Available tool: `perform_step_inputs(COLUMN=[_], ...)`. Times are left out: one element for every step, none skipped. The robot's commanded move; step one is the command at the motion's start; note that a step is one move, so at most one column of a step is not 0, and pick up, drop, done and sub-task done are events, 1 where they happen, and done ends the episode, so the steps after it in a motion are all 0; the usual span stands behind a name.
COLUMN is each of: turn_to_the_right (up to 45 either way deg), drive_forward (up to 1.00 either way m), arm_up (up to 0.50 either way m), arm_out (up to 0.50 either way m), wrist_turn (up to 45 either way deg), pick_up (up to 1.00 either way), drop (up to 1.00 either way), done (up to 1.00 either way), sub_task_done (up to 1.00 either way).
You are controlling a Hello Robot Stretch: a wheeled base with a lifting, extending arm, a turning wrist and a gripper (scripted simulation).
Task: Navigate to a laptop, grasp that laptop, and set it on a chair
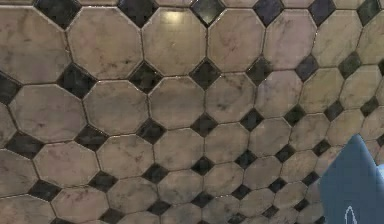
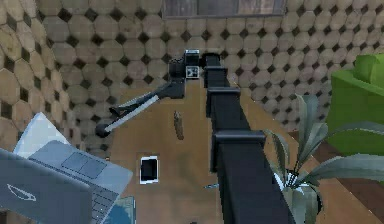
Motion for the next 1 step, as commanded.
perform_step_inputs(turn_to_the_right=[0.0], drive_forward=[0.00], arm_up=[0.00], arm_out=[0.00], wrist_turn=[0.0], pick_up=[0.00], drop=[0.00], done=[1.00], sub_task_done=[0.00])
